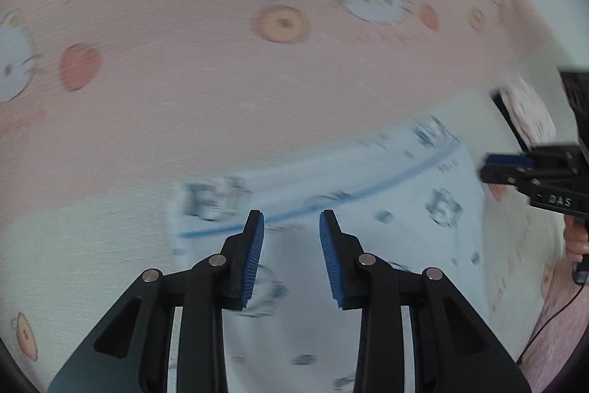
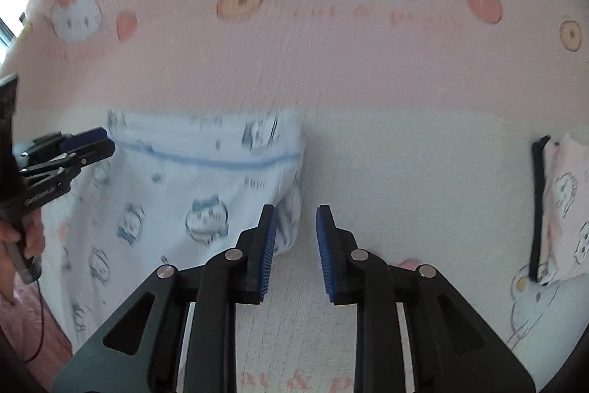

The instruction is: Fold clothes

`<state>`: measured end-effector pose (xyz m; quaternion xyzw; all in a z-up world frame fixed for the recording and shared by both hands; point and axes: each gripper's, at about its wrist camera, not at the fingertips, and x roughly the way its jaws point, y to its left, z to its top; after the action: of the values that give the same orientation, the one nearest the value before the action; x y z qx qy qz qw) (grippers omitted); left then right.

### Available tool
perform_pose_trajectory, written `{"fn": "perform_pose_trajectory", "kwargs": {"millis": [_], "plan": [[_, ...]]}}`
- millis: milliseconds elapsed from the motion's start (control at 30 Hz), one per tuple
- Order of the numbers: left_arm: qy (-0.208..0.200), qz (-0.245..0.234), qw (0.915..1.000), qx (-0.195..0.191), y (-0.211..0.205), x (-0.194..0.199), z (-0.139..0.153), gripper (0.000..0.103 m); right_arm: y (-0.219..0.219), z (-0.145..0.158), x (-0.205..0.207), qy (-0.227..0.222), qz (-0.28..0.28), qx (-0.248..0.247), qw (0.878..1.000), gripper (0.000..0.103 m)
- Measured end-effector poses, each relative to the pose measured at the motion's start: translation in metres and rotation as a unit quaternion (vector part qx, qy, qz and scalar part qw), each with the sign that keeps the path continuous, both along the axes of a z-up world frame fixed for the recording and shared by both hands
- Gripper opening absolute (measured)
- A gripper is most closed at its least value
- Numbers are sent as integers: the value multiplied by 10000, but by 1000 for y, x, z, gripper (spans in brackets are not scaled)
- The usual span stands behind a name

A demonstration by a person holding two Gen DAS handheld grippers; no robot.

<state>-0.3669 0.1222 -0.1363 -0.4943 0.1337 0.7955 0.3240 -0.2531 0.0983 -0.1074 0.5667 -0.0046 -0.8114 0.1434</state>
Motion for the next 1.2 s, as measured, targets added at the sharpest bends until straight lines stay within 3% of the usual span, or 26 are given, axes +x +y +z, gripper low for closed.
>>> {"fn": "perform_pose_trajectory", "kwargs": {"millis": [33,100,167,267,367,467,500,567,733,833,967,1100,1200], "plan": [[34,-119,9999,-95,8,6,-2,34,-7,0,2,21,135,-103,9999,23],[91,-231,9989,-391,21,13,-11,34,-18,-8,4,1,293,222,9993,24],[57,-146,9970,-754,23,9,-24,34,-15,-26,5,-141,195,1005,9946,26],[-9,-66,9980,-630,16,4,-21,35,5,-21,2,-168,-139,795,9966,31],[1,-140,9987,-493,23,7,-9,35,26,-2,5,224,-718,1019,9919,33],[-202,-455,9988,26,46,14,10,35,28,-2,6,183,-496,406,9978,34],[-206,-568,9982,22,61,16,10,35,26,-4,6,128,-359,177,9991,34],[-231,-770,9967,-57,91,17,5,35,21,-15,1,31,-157,176,9997,34],[-225,-933,9936,-602,117,27,-21,35,9,-38,-12,-129,172,205,9996,34],[-232,-965,9935,-558,114,25,-22,35,3,-42,-17,-9,274,454,9986,32],[-288,-968,9937,-477,110,23,-21,36,25,-31,-23,-44,-47,-119,9999,32],[-201,-1000,9934,-522,116,27,-25,36,48,-26,-30,165,-294,29,9994,33],[-224,-984,9939,-450,116,28,-24,36,39,-35,-41,152,81,152,9997,33]]}}
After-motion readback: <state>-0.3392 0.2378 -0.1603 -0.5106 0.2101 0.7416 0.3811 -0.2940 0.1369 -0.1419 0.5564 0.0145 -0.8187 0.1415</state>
